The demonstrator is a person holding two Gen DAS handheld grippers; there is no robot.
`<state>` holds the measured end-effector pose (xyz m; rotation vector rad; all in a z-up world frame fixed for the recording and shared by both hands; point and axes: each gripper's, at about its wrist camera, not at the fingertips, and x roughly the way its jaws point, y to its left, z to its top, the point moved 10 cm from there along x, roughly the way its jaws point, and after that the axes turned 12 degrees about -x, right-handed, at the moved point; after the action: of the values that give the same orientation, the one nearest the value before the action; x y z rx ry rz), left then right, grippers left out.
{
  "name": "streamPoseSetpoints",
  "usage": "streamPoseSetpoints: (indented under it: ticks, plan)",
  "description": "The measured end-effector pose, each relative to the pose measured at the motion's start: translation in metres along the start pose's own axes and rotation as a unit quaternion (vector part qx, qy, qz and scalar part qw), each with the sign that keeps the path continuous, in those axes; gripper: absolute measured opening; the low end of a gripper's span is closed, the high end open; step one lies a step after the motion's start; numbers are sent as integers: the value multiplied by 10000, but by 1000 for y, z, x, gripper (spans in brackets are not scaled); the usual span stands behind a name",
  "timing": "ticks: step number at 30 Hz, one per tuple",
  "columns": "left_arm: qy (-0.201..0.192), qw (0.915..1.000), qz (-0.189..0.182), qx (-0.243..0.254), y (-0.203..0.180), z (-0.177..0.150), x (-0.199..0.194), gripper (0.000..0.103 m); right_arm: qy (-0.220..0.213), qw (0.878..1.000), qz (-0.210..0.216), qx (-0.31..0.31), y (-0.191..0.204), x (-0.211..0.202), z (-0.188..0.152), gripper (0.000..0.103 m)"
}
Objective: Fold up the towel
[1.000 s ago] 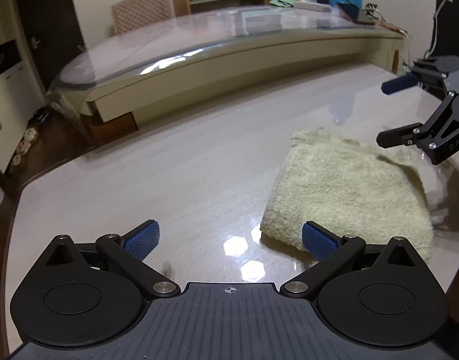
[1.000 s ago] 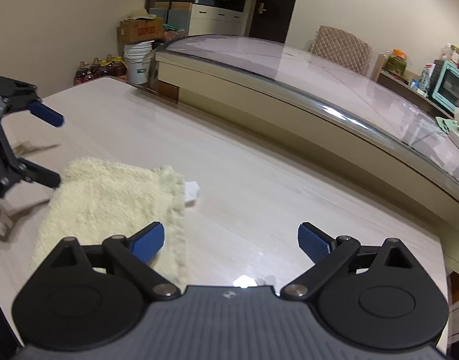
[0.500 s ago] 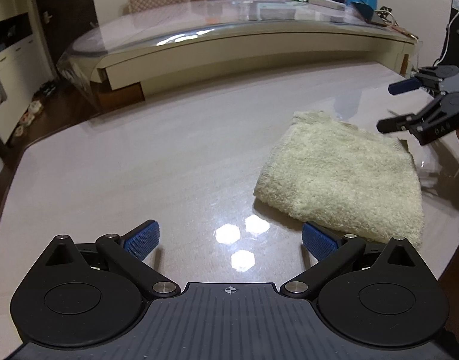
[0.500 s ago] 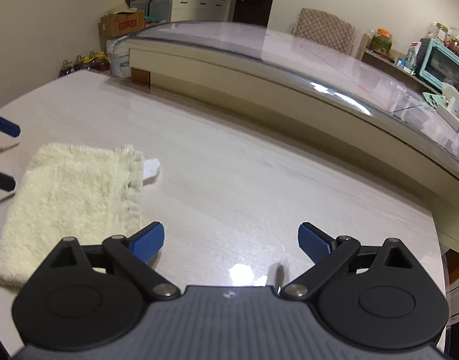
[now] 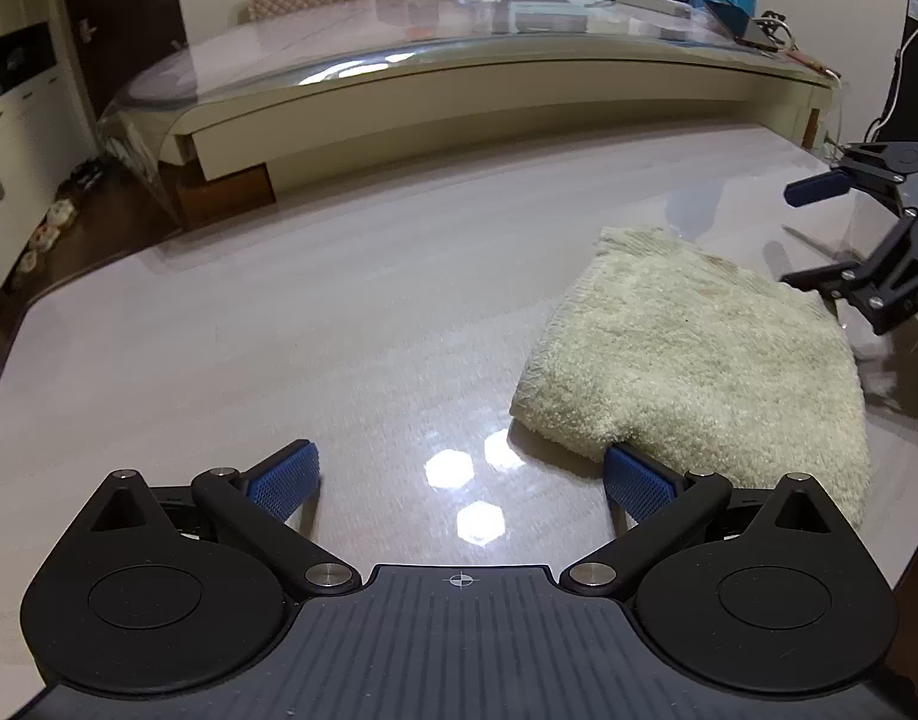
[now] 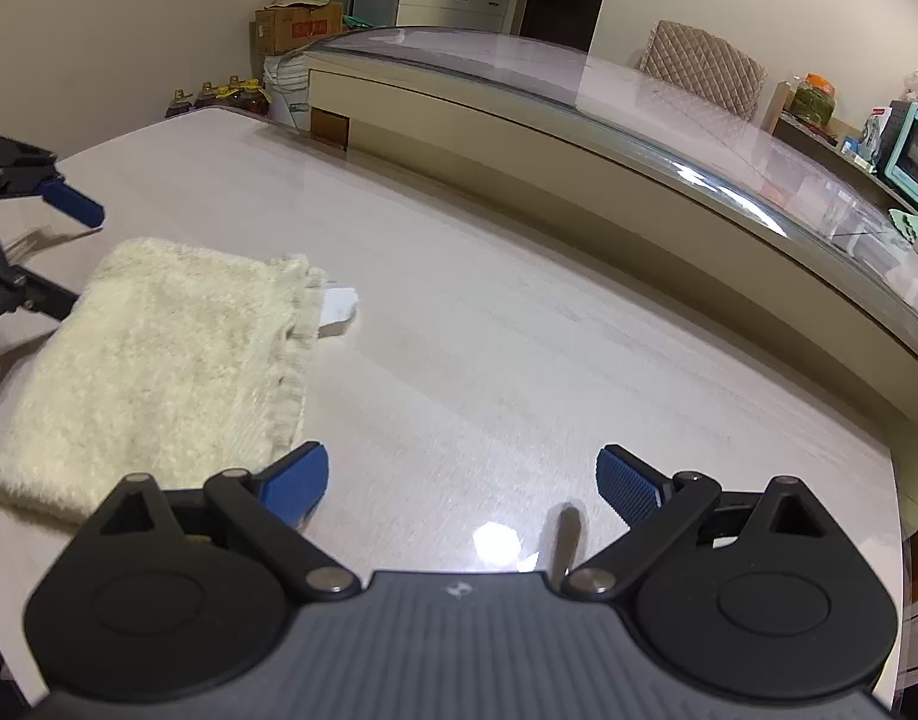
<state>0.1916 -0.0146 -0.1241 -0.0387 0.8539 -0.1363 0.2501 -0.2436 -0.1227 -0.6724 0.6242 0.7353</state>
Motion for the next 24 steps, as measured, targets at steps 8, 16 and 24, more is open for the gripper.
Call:
streamPoseSetpoints:
  ticks: [8, 16, 24]
  plan:
    - [-14, 9990, 37, 452, 5, 20, 13, 103, 101, 9991, -260, 308, 24, -20, -10, 97]
    - [-50, 9931, 123, 1163, 8, 49, 31, 103, 181, 9951, -714, 666, 54, -36, -10, 97]
    - [-95, 9905, 27, 1370, 1, 59, 39, 103, 211, 9931, -957, 643, 59, -44, -9, 98]
